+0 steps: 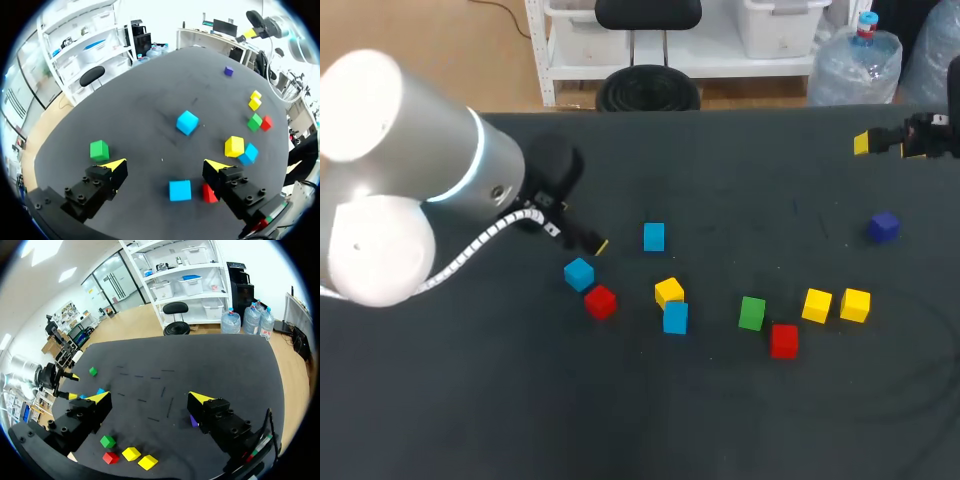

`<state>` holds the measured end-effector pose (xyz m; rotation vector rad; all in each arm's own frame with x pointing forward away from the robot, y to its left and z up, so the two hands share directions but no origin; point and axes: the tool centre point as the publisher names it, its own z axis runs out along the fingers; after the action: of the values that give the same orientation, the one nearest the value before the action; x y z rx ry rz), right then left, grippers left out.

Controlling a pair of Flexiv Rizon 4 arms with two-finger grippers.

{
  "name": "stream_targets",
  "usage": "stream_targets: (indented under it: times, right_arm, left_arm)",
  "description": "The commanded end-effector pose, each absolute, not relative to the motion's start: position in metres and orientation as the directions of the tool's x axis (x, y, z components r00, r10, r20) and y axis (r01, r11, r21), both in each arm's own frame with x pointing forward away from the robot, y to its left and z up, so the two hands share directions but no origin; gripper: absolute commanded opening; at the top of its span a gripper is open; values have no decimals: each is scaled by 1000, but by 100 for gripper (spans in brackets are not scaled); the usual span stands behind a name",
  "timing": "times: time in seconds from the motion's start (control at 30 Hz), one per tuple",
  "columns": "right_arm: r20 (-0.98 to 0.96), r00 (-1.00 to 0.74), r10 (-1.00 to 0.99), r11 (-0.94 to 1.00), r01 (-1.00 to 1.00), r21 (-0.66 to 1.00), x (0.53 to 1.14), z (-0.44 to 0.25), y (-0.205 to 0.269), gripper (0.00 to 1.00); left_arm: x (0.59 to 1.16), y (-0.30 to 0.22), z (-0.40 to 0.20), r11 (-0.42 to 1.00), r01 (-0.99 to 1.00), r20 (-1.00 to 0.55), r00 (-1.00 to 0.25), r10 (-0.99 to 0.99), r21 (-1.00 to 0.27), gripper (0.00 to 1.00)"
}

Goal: Place the blue cubes, place green cubes on the blue cubes, place the yellow cubes on the green cubes, then place the red cubes on the yellow cubes, and place purple cube on the red cubes.

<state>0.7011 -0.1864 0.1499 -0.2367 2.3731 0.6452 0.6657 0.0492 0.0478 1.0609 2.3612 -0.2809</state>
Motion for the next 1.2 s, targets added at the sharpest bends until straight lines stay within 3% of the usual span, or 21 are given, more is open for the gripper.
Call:
stream_targets:
  times: [0.03,1.2]
  right_arm:
    - [-642,-767,0,865,-322,384,700,150,-185,100]
    - [-642,-767,0,865,-322,384,700,150,-185,100]
  left_arm:
    - [650,56,48,679,733,-548,-551,630,44,100]
    - [633,62,23,655,756,-520,-562,643,-8,100]
